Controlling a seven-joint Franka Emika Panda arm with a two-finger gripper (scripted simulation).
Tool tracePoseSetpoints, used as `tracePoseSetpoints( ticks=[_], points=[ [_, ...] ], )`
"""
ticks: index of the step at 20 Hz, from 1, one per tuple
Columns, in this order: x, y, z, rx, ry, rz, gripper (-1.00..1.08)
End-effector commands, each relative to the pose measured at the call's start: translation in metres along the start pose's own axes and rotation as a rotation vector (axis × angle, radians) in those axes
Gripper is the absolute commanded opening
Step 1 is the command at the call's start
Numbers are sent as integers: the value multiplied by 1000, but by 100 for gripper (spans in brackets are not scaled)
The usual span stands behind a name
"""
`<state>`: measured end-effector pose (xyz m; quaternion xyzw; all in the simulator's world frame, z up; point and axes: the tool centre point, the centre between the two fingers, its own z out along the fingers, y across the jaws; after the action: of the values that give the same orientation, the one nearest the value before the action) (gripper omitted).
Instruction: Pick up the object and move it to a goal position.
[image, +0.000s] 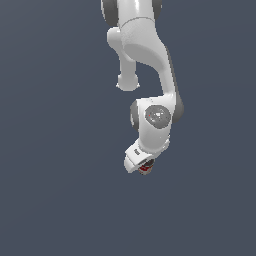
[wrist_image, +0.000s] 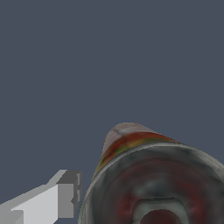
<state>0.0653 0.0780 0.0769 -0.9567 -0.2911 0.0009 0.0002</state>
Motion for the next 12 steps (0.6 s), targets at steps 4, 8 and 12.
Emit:
tracePoseSetpoints(
  ticks=[4,8,12],
  points=[
    [1,1,-1,-1,2,0,-100],
    [1,1,-1,-1,2,0,-100],
    [0,1,0,-1,0,1,-100]
  ],
)
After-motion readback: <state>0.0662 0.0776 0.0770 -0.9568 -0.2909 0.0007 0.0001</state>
